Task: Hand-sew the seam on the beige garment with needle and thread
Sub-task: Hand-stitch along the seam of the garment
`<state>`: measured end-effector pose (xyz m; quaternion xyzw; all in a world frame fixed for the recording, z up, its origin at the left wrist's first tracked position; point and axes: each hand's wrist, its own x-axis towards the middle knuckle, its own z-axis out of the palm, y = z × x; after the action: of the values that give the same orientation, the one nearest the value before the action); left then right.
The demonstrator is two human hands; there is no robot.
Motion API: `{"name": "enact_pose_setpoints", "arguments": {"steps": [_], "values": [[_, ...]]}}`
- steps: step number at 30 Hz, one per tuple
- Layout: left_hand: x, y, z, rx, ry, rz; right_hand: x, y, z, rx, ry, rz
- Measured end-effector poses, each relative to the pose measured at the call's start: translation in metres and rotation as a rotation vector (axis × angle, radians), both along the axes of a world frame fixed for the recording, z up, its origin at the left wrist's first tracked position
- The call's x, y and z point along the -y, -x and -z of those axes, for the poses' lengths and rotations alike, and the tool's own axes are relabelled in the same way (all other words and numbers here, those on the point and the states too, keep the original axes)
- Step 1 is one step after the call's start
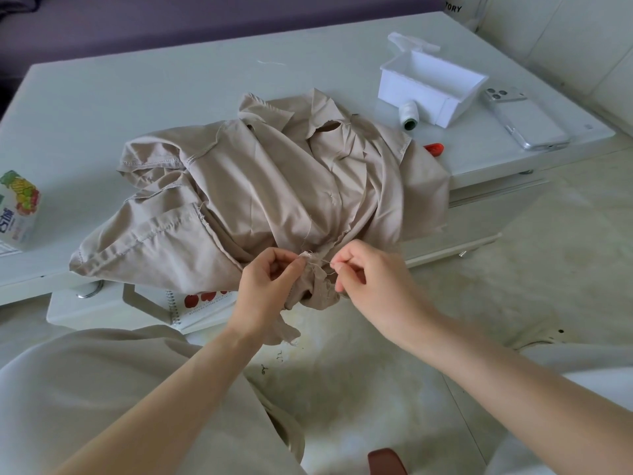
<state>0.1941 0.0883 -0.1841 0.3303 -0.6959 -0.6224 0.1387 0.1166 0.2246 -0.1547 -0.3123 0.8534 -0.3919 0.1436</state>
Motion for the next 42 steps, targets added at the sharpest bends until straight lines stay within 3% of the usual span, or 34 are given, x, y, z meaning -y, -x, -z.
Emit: {"name": "enact_pose_setpoints", "arguments": {"steps": [15,31,37,42], "values": [[-0.002,-0.003,-0.006,-0.069,0.042,0.032,0.009,-0.001,0.003,-0.018,-0.075,0.006],[-0.005,-0.008,-0.01,-0.072,0.303,0.031,0.017,-0.002,0.001,-0.119,-0.112,-0.061],[-0.006,-0.007,-0.009,-0.06,0.252,0.016,0.017,-0.004,0.001,-0.124,-0.109,-0.072],[-0.001,-0.005,-0.006,-0.045,0.095,-0.06,0.019,-0.005,0.001,-0.115,-0.119,-0.077]]}}
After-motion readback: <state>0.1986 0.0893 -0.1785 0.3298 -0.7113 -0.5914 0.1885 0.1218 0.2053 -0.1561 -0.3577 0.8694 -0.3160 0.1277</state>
